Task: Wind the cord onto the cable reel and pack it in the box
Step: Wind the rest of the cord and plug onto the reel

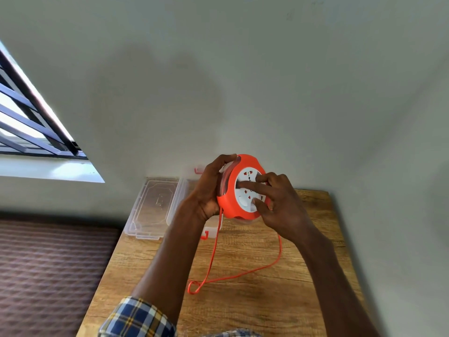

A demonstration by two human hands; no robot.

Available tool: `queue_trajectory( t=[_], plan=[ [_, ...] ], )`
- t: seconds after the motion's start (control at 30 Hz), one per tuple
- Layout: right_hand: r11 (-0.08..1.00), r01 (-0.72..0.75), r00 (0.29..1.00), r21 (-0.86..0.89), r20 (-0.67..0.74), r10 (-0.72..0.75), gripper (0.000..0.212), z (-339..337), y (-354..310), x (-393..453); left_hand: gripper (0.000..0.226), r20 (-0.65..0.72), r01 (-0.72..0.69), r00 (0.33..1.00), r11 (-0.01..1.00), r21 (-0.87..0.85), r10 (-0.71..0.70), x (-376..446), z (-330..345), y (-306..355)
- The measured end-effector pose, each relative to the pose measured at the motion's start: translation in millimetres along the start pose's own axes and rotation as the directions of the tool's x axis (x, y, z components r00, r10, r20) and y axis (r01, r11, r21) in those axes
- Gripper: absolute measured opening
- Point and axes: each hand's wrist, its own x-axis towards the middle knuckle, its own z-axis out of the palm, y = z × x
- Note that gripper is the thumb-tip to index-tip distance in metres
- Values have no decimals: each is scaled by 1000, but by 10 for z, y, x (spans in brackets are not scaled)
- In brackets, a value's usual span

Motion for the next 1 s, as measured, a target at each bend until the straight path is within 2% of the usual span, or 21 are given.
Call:
queue_trajectory(
  t=[0.2,0.3,0.43,0.5,0.6,0.63,0.73,0.8,0.87,1.0],
  plan=[
    [999,10,999,-43,42,-8,64,1,-12,15,52,-20,-17,1000,999,-29,16,3,-21,1],
    [997,-53,996,-49,-68,50,61,54,-51,44,53,-4,-22,1000,999,-28,22,-14,13,2],
    [987,-158,973,17,-167,159,57,75,-73,21,70,-17,-57,998,997,51,58,-9,40,19],
    [972,-216,946,93,-225,232,63,103,-120,0,70,-17,-71,997,996,59,72,-3,49,19],
    [895,-339,857,291,-296,421,71,202,-230,37,62,-3,-95,995,995,18,95,14,78,10],
    [885,-359,839,298,-312,446,70,225,-248,54,59,2,-104,995,995,3,104,21,86,4],
    [933,-322,867,160,-346,359,67,186,-252,59,57,24,-87,996,996,-33,88,17,94,-6],
    [965,-254,898,70,-354,262,55,108,-209,44,56,36,-77,996,996,-45,79,13,77,6],
    [989,-148,945,30,-292,150,41,51,-137,32,53,37,-77,996,995,-59,79,11,55,26],
    [999,-16,989,48,-145,23,48,3,-56,12,52,43,-66,997,996,-60,69,-3,19,39]
  ],
)
